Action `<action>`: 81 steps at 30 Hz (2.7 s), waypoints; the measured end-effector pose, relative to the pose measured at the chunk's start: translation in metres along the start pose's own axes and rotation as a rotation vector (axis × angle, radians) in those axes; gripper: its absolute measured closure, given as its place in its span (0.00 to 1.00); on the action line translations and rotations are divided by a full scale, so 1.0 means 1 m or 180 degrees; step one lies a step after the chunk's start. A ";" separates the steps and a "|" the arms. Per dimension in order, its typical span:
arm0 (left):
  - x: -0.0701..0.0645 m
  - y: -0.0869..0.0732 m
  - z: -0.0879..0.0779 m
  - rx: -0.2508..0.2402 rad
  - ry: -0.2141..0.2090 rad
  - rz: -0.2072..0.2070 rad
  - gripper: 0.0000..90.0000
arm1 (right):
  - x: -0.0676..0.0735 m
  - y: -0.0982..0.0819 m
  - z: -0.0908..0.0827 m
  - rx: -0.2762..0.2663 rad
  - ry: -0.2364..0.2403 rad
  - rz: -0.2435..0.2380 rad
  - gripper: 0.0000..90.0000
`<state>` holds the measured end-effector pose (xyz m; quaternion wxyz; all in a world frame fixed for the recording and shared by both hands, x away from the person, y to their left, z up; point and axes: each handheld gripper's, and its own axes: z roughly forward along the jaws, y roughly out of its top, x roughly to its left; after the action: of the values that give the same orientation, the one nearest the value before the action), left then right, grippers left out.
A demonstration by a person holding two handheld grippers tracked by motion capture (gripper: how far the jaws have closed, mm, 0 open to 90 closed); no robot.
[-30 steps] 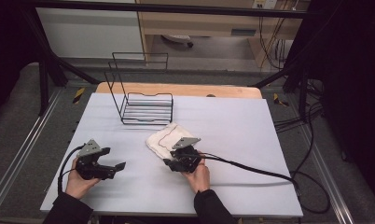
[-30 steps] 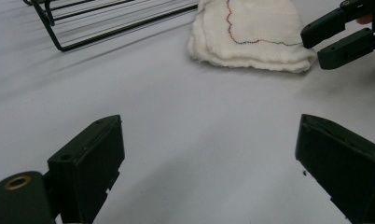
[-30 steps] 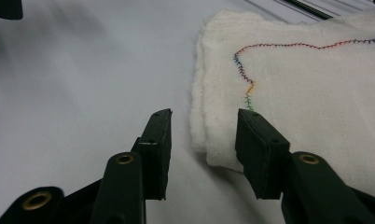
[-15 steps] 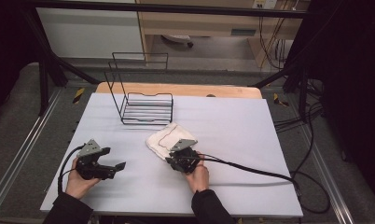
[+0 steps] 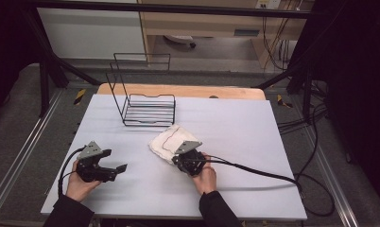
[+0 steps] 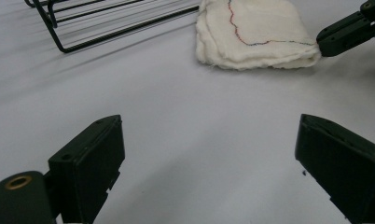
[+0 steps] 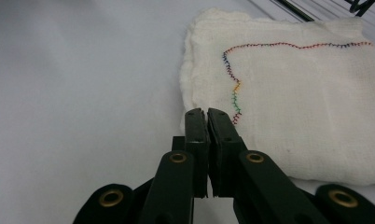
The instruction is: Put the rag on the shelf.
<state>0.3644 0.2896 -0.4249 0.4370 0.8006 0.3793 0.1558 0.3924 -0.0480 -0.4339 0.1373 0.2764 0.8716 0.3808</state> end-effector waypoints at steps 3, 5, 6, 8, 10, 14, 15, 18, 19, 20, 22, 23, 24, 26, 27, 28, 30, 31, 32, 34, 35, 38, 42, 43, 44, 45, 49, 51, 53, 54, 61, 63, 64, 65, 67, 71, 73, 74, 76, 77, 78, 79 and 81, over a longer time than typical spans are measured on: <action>0.000 0.000 0.000 -0.0008 -0.0004 -0.0011 0.09 | -0.002 -0.001 -0.006 0.0045 0.0036 0.0008 0.98; -0.001 0.000 0.000 -0.0006 -0.0009 -0.0011 0.09 | -0.003 -0.002 -0.010 0.0072 0.0065 0.0024 0.99; -0.001 0.000 0.000 -0.0004 -0.0013 -0.0007 0.09 | -0.004 -0.003 -0.011 0.0075 0.0081 0.0040 0.99; -0.001 0.001 0.000 -0.0007 -0.0015 -0.0003 0.09 | -0.006 -0.006 -0.015 0.0099 0.0112 0.0083 0.99; -0.002 0.001 0.000 -0.0012 -0.0020 -0.0011 0.09 | -0.007 -0.009 -0.019 0.0111 0.0132 0.0086 0.99; -0.004 0.002 0.001 -0.0012 -0.0037 -0.0033 0.09 | -0.010 -0.017 -0.028 0.0134 0.0161 0.0125 0.99; -0.005 0.003 0.001 -0.0027 -0.0045 -0.0031 0.09 | -0.011 -0.019 -0.030 0.0139 0.0162 0.0117 0.99; -0.010 0.006 0.002 -0.0063 -0.0076 -0.0056 0.09 | -0.013 -0.026 -0.035 0.0148 0.0178 0.0166 0.98; -0.012 0.008 0.003 -0.0066 -0.0094 -0.0073 0.09 | -0.014 -0.028 -0.036 0.0150 0.0167 0.0185 0.98; -0.013 0.010 0.004 -0.0061 -0.0099 -0.0090 0.09 | -0.015 -0.030 -0.036 0.0141 0.0178 0.0193 0.97; -0.017 0.013 0.007 -0.0043 -0.0071 -0.0138 0.10 | -0.017 -0.033 -0.037 0.0098 0.0214 0.0239 0.89; -0.018 0.015 0.010 -0.0033 -0.0060 -0.0167 0.11 | -0.017 -0.033 -0.037 0.0048 0.0215 0.0256 0.82; -0.020 0.018 0.013 -0.0009 -0.0046 -0.0220 0.12 | -0.018 -0.033 -0.039 0.0012 0.0243 0.0290 0.81; -0.023 0.024 0.021 0.0029 -0.0036 -0.0306 0.16 | -0.019 -0.034 -0.043 -0.0083 0.0258 0.0342 0.71; -0.025 0.027 0.025 0.0047 -0.0008 -0.0328 0.17 | -0.019 -0.034 -0.045 -0.0104 0.0211 0.0377 0.68; -0.029 0.030 0.031 0.0078 0.0001 -0.0308 0.19 | -0.020 -0.034 -0.047 -0.0091 0.0184 0.0401 0.65; -0.036 0.036 0.045 0.0177 0.0010 -0.0218 0.20 | -0.021 -0.037 -0.047 -0.0103 0.0129 0.0501 0.53; -0.039 0.038 0.052 0.0242 0.0032 -0.0166 0.20 | -0.021 -0.038 -0.047 -0.0134 0.0090 0.0516 0.50; -0.042 0.040 0.060 0.0283 0.0018 -0.0145 0.21 | -0.022 -0.040 -0.046 -0.0143 0.0054 0.0534 0.50; -0.046 0.044 0.075 0.0348 -0.0045 -0.0181 0.25 | -0.023 -0.042 -0.045 -0.0153 0.0046 0.0642 0.49; -0.047 0.046 0.081 0.0373 -0.0074 -0.0205 0.27 | -0.024 -0.043 -0.045 -0.0132 0.0020 0.0675 0.49; -0.050 0.049 0.099 0.0441 -0.0018 -0.0221 0.35 | -0.025 -0.045 -0.044 -0.0154 -0.0078 0.0783 0.48; -0.052 0.052 0.114 0.0522 0.0025 -0.0232 0.45 | -0.024 -0.047 -0.041 -0.0144 -0.0106 0.0898 0.53; -0.052 0.052 0.115 0.0528 -0.0003 -0.0250 0.47 | -0.024 -0.048 -0.039 -0.0135 -0.0098 0.0899 0.54; -0.052 0.052 0.117 0.0537 -0.0009 -0.0259 0.51 | -0.023 -0.048 -0.038 -0.0143 -0.0105 0.0921 0.54; -0.052 0.052 0.118 0.0550 -0.0027 -0.0262 0.53 | -0.022 -0.049 -0.036 -0.0132 -0.0103 0.0950 0.55; -0.053 0.051 0.120 0.0566 -0.0120 -0.0305 0.66 | -0.021 -0.049 -0.032 -0.0117 -0.0088 0.1033 0.58; -0.054 0.051 0.120 0.0570 -0.0128 -0.0290 0.72 | -0.020 -0.049 -0.031 -0.0100 -0.0099 0.1047 0.59; -0.055 0.051 0.120 0.0582 -0.0150 -0.0303 0.75 | -0.017 -0.049 -0.029 -0.0085 -0.0120 0.1034 0.60; -0.055 0.051 0.120 0.0590 -0.0170 -0.0335 0.78 | -0.016 -0.049 -0.028 -0.0076 -0.0124 0.1017 0.60; -0.059 0.052 0.117 0.0607 -0.0118 -0.0348 0.91 | -0.014 -0.050 -0.025 -0.0062 -0.0069 0.1162 0.77; -0.061 0.051 0.115 0.0586 -0.0099 -0.0361 0.91 | -0.014 -0.050 -0.026 -0.0054 -0.0060 0.1169 0.88; -0.061 0.051 0.114 0.0574 -0.0102 -0.0377 0.91 | -0.013 -0.050 -0.026 -0.0061 -0.0066 0.1173 0.94; -0.062 0.050 0.113 0.0573 -0.0108 -0.0409 0.91 | -0.013 -0.050 -0.027 -0.0061 -0.0070 0.1163 0.96; -0.063 0.049 0.111 0.0566 -0.0112 -0.0433 0.91 | -0.014 -0.049 -0.028 -0.0058 -0.0077 0.1192 0.98; -0.069 0.048 0.103 0.0546 -0.0215 -0.0482 0.91 | -0.017 -0.047 -0.035 -0.0034 -0.0106 0.1137 0.98; -0.075 0.048 0.099 0.0527 -0.0258 -0.0491 0.91 | -0.018 -0.046 -0.039 0.0010 -0.0130 0.1050 0.98; -0.080 0.048 0.097 0.0514 -0.0241 -0.0465 0.91 | -0.019 -0.046 -0.041 0.0026 -0.0153 0.1017 0.98; -0.089 0.047 0.096 0.0496 -0.0174 -0.0385 0.91 | -0.020 -0.047 -0.044 0.0059 -0.0163 0.0951 0.97; -0.092 0.047 0.096 0.0491 -0.0137 -0.0353 0.91 | -0.021 -0.048 -0.045 0.0070 -0.0155 0.0953 0.97; -0.093 0.046 0.096 0.0492 -0.0115 -0.0330 0.90 | -0.022 -0.050 -0.045 0.0067 -0.0141 0.0952 0.97; -0.093 0.045 0.097 0.0495 -0.0096 -0.0307 0.90 | -0.023 -0.052 -0.044 0.0066 -0.0128 0.0975 0.96; -0.092 0.043 0.098 0.0499 -0.0093 -0.0284 0.88 | -0.025 -0.054 -0.043 0.0056 -0.0084 0.1001 0.91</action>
<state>0.3803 0.1499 -0.4376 0.3849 0.8168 0.4192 0.0943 0.3729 -0.1185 -0.4444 0.0849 0.4156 0.8190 0.3863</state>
